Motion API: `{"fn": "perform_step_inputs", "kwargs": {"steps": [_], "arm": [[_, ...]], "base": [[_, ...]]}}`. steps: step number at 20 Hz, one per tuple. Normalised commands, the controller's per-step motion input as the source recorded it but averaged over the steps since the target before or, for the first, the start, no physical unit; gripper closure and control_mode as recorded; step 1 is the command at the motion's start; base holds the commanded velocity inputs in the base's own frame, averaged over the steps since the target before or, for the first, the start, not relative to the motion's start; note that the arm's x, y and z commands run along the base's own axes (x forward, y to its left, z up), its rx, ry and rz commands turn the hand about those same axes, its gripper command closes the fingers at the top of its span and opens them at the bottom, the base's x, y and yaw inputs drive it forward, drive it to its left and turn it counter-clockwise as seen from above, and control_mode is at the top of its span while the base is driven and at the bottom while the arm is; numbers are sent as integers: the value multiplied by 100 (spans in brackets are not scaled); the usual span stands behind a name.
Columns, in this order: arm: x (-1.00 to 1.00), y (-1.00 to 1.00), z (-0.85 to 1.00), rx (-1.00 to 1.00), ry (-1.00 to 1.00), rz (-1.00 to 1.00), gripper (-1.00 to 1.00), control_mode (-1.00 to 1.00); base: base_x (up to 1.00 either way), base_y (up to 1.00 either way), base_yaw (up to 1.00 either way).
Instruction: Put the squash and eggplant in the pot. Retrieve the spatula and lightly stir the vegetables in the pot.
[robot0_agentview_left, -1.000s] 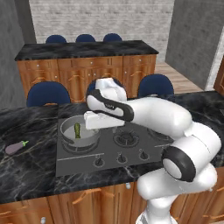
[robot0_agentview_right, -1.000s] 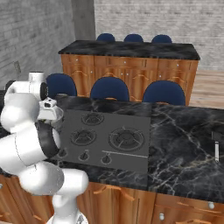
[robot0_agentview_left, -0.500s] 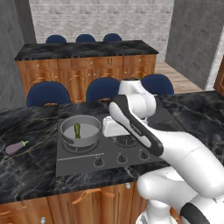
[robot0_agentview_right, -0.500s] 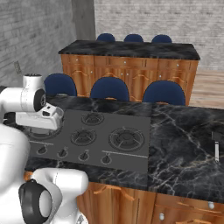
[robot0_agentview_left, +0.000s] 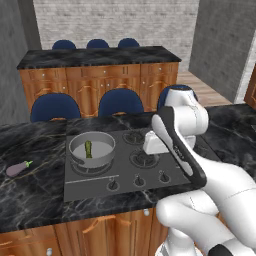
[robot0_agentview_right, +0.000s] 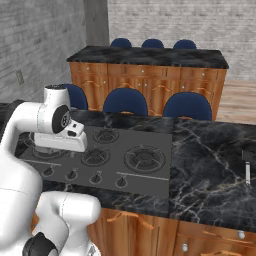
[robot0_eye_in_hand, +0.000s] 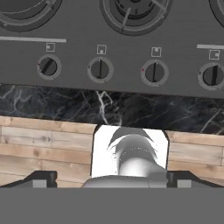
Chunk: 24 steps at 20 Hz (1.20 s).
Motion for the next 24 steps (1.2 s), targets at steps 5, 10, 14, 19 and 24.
{"fn": "perform_step_inputs", "kwargs": {"steps": [5, 10, 14, 19, 24], "arm": [[-3, -3, 0, 0, -2, 0, -100, -100], [-3, 0, 0, 0, -1, 0, -100, 100], [0, 0, 0, 0, 0, 0, -100, 100], [0, 0, 0, 0, 0, 0, -100, 100], [0, 0, 0, 0, 0, 0, -100, 100]], "base": [[0, 0, 0], [-23, 39, 0], [-52, 100, -2], [-8, 100, -3], [29, 100, 4]]}}
